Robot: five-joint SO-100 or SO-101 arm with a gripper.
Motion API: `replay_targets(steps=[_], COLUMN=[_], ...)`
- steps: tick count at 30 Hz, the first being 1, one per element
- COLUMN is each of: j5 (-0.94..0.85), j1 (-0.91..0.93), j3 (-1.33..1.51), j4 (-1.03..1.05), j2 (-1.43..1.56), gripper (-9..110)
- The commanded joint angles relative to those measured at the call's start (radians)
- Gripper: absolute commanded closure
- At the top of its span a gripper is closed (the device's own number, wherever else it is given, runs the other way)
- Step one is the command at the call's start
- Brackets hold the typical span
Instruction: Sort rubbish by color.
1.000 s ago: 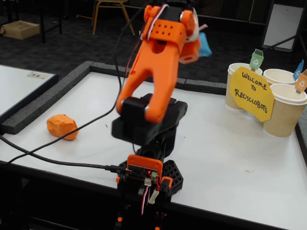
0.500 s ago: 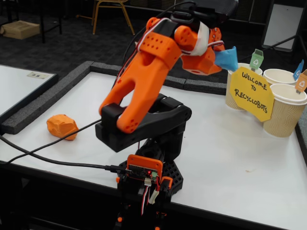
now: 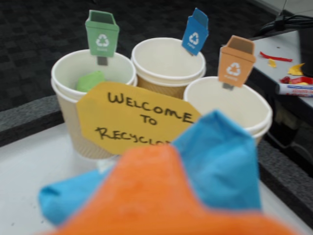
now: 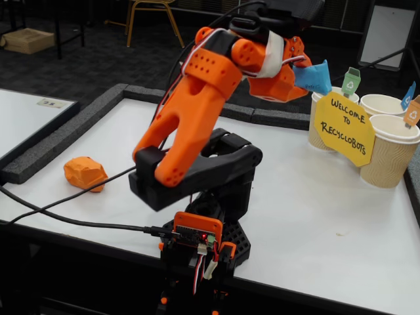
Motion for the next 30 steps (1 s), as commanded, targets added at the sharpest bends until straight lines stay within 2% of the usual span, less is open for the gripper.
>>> replay_targets(steps=[1, 14, 22, 30], j5=[0.020, 0.008, 0.006, 0.005], j1=[-0.021, 0.060, 0.086, 0.089], j3=[-0.100, -0.555, -0.879, -1.081], j4=[-0.064, -0.403, -0.476, -0.512], j2=[-0.222, -0.940, -1.301, -1.545], gripper=[101, 101, 101, 99])
